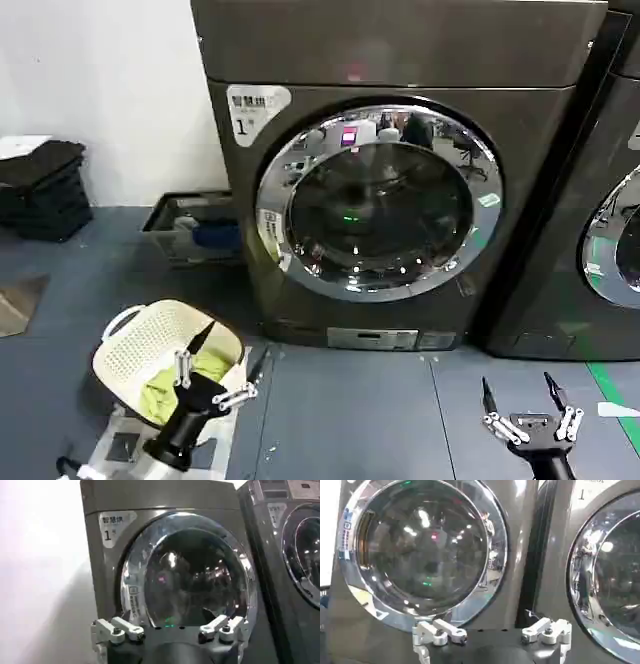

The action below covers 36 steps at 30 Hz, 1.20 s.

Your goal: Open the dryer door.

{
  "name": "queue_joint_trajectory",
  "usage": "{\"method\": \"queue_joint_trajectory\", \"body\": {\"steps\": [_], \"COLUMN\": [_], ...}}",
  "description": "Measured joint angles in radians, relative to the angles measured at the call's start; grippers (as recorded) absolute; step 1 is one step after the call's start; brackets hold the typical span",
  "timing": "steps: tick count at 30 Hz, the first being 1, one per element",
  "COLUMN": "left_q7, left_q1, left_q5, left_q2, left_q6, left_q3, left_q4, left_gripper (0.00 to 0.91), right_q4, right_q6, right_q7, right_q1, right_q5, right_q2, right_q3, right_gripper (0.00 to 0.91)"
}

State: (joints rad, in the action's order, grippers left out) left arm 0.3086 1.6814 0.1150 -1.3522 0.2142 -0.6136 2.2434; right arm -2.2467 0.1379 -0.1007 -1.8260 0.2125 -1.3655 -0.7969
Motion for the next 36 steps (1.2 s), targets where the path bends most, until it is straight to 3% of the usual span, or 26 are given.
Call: {"method": "queue_joint_trajectory", "body": {"steps": [8, 14, 23, 36], "left_q7": [0.001, 0.001, 0.001, 0.003], "left_q1": [0.006, 0.015, 0.023, 0.023], "left_q5": [-0.001, -0.006, -0.011, -0.027], "left_q2": [0.008, 0.003, -0.004, -0.023], "left_q6": [-0.001, -0.002, -0.002, -0.001], "left_q3": [-0.004, -0.004, -0.005, 0.004], "left_q4": [0.006, 0.015, 0.025, 0.030], "left_gripper": [0.907, 0.907, 0.907, 0.907], "right_q4": [0.027, 0.057, 0.120, 0.202], "right_q6": [-0.095, -0.148, -0.135, -0.104], "right_q7": [0.017, 0.022, -0.007, -0.050], "right_q1": [0.106, 0.214, 0.349, 0.524], "right_q5": [0.025, 0.095, 0.213, 0.303], "right_q2": [0.095, 0.192, 0.343, 0.515], "right_q3": [0.057, 0.105, 0.165, 0.278], "right_gripper": [0.907, 0.907, 0.907, 0.907]}}
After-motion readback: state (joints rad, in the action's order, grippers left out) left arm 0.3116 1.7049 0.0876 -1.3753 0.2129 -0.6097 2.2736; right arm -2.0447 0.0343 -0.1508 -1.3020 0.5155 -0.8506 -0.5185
